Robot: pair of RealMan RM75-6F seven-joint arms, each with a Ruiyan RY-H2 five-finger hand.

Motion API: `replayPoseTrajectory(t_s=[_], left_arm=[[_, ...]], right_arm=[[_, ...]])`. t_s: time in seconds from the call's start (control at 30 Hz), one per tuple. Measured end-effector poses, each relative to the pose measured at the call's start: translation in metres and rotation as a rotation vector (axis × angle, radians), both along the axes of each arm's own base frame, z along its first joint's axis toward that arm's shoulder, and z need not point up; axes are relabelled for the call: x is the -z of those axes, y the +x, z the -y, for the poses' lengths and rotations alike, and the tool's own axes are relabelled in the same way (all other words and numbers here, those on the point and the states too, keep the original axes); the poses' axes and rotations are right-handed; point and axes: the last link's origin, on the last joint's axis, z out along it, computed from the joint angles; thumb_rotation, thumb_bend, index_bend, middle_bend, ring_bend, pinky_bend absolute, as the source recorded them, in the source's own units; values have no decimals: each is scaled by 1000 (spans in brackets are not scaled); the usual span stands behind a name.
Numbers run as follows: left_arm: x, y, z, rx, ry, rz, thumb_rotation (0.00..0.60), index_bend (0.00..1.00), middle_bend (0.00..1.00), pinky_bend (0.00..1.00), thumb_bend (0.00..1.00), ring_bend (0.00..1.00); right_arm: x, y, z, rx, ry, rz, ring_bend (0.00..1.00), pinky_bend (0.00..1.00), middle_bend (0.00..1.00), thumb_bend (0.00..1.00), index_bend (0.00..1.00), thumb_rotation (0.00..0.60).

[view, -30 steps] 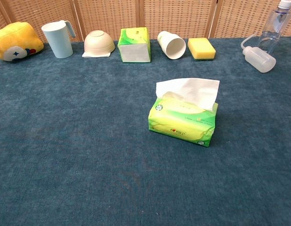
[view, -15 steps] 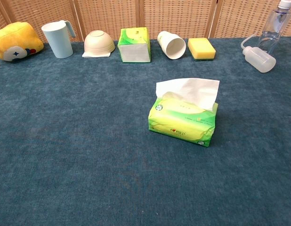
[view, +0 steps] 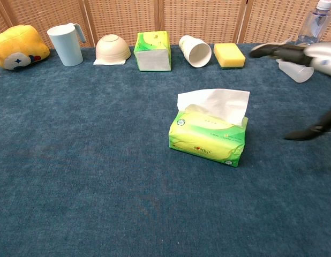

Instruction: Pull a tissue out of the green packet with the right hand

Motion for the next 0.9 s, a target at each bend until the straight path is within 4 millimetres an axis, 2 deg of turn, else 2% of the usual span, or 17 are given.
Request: replayPoseTrajectory(t_s=[0.2,0.3,0.53,0.63,0.73,0.8,0.9], left_arm=[[-4,-4,-3,-21,10,21,600,81,0,129,0,0],[-5,-7,-6,-30,9,22,600,81,0,129,0,0],[-4,-10,-12,-47,-1,22,600,82,0,129,0,0],[-4,-10,-13,-48,-1,23,600,81,0,129,0,0],[-5,-11,-14,-52,2,28,600,82,0,129,0,0],[-5,-11,-14,-53,2,31,600,82,0,129,0,0],[-6,-12,-15,-56,4,34,600,82,0,129,0,0]], right_arm=[[28,38,20,-21,40,25,29,202,94,0,33,600],[36,47,30,-14,46,29,105,280,185,0,119,600],[53,52,45,-2,33,8,196,400,309,19,264,600],[62,52,49,-6,24,-15,241,464,363,85,335,600],[70,53,52,-3,12,-27,303,520,434,197,427,600],[74,53,54,1,3,-35,374,573,512,288,525,600],[77,53,56,11,-7,-24,459,605,602,350,635,600]])
